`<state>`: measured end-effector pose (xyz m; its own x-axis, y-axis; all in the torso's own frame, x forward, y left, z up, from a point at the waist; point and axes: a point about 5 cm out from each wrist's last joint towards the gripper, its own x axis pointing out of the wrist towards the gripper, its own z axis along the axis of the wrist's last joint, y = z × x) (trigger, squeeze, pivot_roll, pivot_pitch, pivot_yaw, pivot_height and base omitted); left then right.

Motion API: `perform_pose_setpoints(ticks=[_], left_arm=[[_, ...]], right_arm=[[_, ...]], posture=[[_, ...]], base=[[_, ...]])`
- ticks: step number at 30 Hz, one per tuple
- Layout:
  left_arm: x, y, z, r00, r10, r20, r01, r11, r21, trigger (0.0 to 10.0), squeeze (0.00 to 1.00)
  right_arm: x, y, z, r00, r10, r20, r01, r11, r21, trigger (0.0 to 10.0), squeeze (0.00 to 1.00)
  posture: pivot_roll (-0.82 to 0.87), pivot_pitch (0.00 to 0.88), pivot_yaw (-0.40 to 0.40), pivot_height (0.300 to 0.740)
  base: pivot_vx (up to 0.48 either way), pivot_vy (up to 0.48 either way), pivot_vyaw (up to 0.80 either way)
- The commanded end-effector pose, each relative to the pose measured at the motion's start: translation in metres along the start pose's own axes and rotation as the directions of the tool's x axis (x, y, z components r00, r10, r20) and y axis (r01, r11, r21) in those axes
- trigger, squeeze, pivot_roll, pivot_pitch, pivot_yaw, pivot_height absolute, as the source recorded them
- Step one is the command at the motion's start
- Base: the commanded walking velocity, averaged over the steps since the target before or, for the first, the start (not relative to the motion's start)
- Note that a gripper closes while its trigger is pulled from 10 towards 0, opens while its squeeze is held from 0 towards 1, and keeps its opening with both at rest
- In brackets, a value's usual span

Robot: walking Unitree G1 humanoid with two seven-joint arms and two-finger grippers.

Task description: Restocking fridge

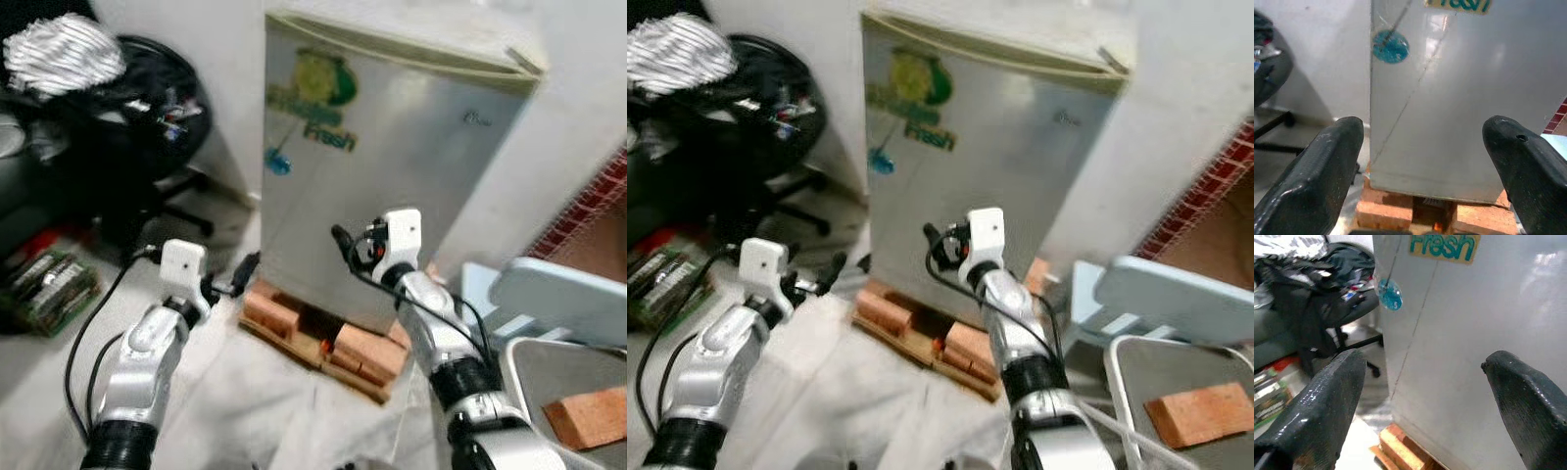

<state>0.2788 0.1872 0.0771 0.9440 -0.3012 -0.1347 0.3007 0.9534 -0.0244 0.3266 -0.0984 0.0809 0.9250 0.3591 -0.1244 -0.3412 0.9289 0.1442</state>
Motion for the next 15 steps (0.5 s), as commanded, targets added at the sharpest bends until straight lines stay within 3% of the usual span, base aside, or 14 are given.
perform_pose_setpoints(ticks=[1,9,13,15], left_arm=[[-0.001,0.006,0.003,1.0,0.021,0.012,-0.021,1.0,0.007,10.0,0.0],[0.0,0.006,0.005,0.999,0.051,0.002,-0.051,0.998,-0.036,10.0,0.0],[0.001,0.006,0.005,0.999,0.048,-0.002,-0.049,0.998,-0.039,10.0,0.0],[0.001,0.009,0.003,0.997,0.077,-0.013,-0.078,0.996,-0.04,10.0,0.0]], right_arm=[[0.002,0.004,0.008,1.0,0.012,0.025,-0.012,1.0,-0.008,10.0,0.0],[-0.004,0.002,0.004,1.0,-0.002,0.012,0.002,1.0,-0.009,10.0,0.0],[-0.006,0.0,0.004,1.0,-0.018,0.011,0.018,1.0,0.001,10.0,0.0],[-0.008,-0.002,0.005,0.999,-0.026,0.024,0.025,0.999,0.047,10.0,0.0]], posture=[[0.13,0.0,-0.064,0.74],[0.13,0.0,-0.066,0.74],[0.11,0.0,-0.065,0.74],[0.11,0.0,-0.065,0.74]], base=[[0.0,0.48,-0.8],[0.0,0.44,-0.8],[0.0,0.0,-0.8],[0.0,0.0,-0.8]])
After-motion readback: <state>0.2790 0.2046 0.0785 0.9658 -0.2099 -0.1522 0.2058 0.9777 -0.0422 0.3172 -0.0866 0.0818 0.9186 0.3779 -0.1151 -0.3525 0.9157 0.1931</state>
